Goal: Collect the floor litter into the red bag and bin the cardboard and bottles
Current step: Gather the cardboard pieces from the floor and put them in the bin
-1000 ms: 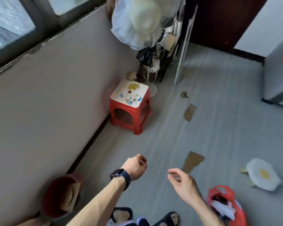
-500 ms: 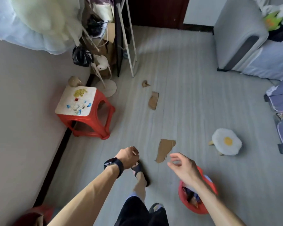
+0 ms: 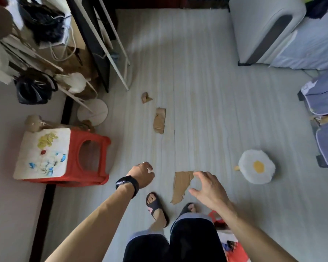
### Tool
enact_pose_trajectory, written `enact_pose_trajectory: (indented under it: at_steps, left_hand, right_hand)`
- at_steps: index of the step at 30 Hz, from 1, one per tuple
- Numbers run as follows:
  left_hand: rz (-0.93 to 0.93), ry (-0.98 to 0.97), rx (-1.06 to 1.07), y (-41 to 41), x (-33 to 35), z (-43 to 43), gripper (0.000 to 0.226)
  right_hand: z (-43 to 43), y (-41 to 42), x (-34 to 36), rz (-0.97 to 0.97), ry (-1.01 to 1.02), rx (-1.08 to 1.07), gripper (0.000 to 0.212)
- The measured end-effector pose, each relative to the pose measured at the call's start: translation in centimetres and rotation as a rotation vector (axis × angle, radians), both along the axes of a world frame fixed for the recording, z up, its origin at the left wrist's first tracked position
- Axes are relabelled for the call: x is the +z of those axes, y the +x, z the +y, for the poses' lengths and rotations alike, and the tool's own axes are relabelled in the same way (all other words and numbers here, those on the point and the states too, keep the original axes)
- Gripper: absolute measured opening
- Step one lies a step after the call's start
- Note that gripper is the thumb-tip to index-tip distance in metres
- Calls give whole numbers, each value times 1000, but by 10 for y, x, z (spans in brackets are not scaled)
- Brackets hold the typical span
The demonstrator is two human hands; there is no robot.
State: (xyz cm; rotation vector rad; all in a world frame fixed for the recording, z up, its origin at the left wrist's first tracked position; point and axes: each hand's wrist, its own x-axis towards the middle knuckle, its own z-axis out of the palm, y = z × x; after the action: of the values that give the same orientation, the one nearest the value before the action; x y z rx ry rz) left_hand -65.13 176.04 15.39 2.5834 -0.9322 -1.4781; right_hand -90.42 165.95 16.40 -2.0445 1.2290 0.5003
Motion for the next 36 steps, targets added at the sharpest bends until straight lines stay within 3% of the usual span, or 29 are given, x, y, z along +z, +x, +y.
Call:
enact_pose_trajectory:
  at_steps: [8, 14, 19, 22, 25, 28, 31, 36]
  left_hand:
    - [-100, 44, -113, 33, -104, -128, 42]
    - [-196, 97, -197, 45, -300, -199, 52]
    - [-242, 75, -310, 76, -485, -247, 65]
    - [-296, 79, -421, 103, -589, -262, 73]
    - [-351, 44, -453, 121, -661, -274, 74]
    - [-338, 7, -487, 132, -699, -277, 85]
    - [-362, -77, -492, 125, -713, -266, 88]
    - [-355, -27, -589, 81, -703, -222, 80]
  right_hand:
    - [-117, 40, -136, 115, 55, 172, 58]
    - [-164, 61, -322, 224, 111, 289, 61]
    - [-159, 79, -503, 234, 121, 348, 84]
    - [-142, 80, -602, 271, 62, 513, 97]
    - [-126, 68, -670, 272, -49, 771, 93]
    - [-115, 56, -710, 202, -212, 774, 102]
    - [-127, 60, -715, 186, -124, 774, 119]
    - [-158, 83, -704, 217, -152, 489, 93]
